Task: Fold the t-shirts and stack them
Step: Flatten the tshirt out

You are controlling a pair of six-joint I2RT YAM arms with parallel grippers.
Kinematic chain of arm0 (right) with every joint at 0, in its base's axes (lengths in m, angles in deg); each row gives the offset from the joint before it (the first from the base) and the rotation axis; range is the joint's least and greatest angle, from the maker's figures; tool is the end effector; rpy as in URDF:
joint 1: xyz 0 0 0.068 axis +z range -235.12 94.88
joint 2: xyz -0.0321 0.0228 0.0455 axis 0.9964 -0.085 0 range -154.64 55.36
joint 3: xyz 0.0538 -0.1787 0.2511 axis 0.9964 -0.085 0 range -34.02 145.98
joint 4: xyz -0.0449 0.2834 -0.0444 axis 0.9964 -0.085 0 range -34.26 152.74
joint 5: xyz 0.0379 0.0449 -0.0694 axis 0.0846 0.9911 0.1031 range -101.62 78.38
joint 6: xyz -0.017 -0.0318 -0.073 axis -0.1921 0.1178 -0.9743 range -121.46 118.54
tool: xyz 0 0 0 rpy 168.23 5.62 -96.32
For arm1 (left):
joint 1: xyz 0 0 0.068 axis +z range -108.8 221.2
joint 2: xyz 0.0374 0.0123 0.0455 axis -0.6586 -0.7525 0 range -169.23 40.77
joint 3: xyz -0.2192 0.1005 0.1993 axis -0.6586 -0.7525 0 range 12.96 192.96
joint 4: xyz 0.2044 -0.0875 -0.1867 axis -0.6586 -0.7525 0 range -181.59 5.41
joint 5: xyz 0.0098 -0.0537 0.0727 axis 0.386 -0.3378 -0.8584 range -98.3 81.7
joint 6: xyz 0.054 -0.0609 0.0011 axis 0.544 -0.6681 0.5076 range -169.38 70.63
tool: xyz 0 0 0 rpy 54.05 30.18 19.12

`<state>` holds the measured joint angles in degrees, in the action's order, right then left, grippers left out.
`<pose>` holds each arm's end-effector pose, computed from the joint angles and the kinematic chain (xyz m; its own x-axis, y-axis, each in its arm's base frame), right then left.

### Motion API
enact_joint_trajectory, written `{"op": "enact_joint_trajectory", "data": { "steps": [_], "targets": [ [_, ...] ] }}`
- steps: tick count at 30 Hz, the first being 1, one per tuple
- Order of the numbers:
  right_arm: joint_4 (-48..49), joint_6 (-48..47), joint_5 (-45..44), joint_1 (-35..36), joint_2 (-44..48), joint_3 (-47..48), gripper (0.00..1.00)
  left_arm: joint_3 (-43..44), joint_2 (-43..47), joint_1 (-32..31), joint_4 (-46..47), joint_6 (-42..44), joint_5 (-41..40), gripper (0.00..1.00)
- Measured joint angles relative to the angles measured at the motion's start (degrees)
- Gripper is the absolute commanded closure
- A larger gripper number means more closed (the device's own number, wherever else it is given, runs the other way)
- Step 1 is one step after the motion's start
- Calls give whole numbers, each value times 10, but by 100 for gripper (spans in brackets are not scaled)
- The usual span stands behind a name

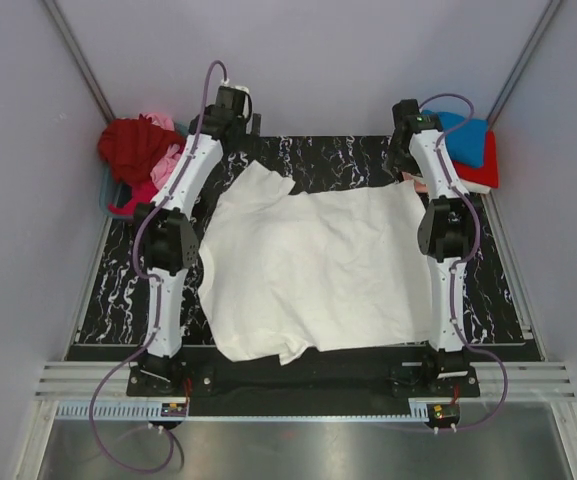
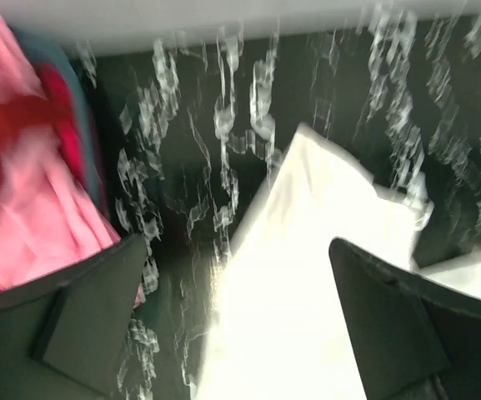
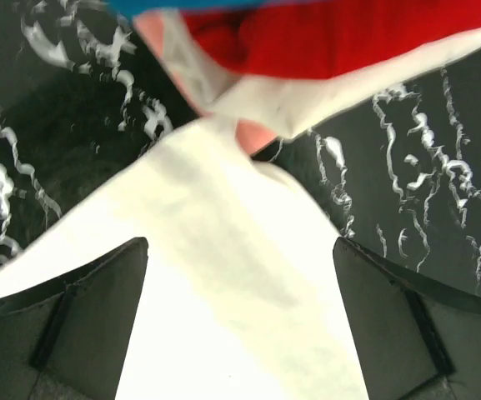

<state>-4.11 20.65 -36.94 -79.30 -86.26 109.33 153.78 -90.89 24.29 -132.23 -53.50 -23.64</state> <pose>0.5910 0.0299 0.2463 -0.8033 0.2602 -0.5358 0.4206 0.8847 -0.2010 0.5763 -0.1557 0.3562 -0.5997 0.1097 -0.7927 0.0394 0.9934 0.1077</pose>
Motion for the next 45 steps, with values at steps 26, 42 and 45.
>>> {"op": "enact_joint_trajectory", "data": {
  "steps": [26,42,45],
  "targets": [
    [189,11,287,58,251,-433,5,-629,295,-31,140,-146,48,2],
    [124,17,315,73,-32,-108,8,-416,50,14,72,-184,71,13],
    [108,24,323,72,-78,-35,9,-308,-13,21,15,-184,77,14]
  ]
}}
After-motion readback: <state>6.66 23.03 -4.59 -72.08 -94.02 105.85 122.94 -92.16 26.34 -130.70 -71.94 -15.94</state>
